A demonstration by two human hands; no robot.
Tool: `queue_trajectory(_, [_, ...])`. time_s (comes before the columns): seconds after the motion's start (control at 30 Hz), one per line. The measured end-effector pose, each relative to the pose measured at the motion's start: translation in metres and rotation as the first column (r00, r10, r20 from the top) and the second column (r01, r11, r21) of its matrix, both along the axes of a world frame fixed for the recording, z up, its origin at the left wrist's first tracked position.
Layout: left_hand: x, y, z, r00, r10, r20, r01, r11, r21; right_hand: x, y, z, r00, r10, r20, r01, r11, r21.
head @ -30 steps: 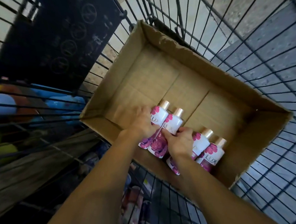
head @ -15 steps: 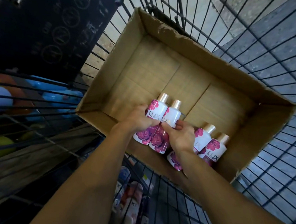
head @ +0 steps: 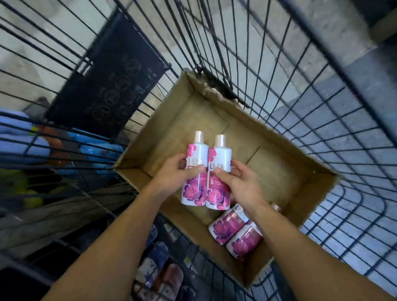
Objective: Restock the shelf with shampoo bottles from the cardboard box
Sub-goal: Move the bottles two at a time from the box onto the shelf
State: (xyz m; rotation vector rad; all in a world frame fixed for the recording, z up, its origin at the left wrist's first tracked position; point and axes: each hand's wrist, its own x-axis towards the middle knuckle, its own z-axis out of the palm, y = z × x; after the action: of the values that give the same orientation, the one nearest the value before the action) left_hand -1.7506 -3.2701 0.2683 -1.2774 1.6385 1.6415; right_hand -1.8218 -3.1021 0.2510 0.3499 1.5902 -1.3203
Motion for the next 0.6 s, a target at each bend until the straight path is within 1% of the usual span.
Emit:
queue_trajectory(0.1, [-0.011, 0.008, 0.051, 0.987, 0.116, -0.115, -0.131, 0.981, -0.140, -0.028, -0.007, 0.045, 0.984, 0.100, -0.145, -0.110, 0.992, -0.058])
queue_trajectory(0.2, [-0.010, 0.018, 0.111, 0.949, 0.201, -0.242, -0.272, 0.911, -0.309, -0.052, -0.017, 0.104, 0.943, 0.206, -0.260, -0.242, 0.964, -0.114])
queue_trajectory(0.33, [0.006, 0.031, 0.196, 0.851, 0.282, -0.443, -0.456, 0.815, -0.357, -0.065, -0.036, 0.191, 0.850, 0.288, -0.441, -0.394, 0.903, -0.170])
queue_trajectory(0.4, [0.022, 0.035, 0.240, 0.791, 0.327, -0.518, -0.543, 0.765, -0.347, -0.061, -0.048, 0.238, 0.787, 0.314, -0.531, -0.482, 0.850, -0.212])
queue_trajectory(0.47, [0.044, 0.038, 0.286, 0.749, 0.353, -0.560, -0.598, 0.724, -0.343, -0.047, -0.057, 0.285, 0.709, 0.337, -0.620, -0.577, 0.782, -0.235])
queue_trajectory(0.53, [0.073, 0.042, 0.333, 0.726, 0.346, -0.595, -0.635, 0.668, -0.387, -0.027, -0.065, 0.327, 0.646, 0.361, -0.673, -0.663, 0.703, -0.259])
queue_trajectory(0.6, [0.106, 0.051, 0.379, 0.697, 0.342, -0.631, -0.685, 0.577, -0.444, 0.000, -0.072, 0.364, 0.590, 0.386, -0.709, -0.741, 0.608, -0.285])
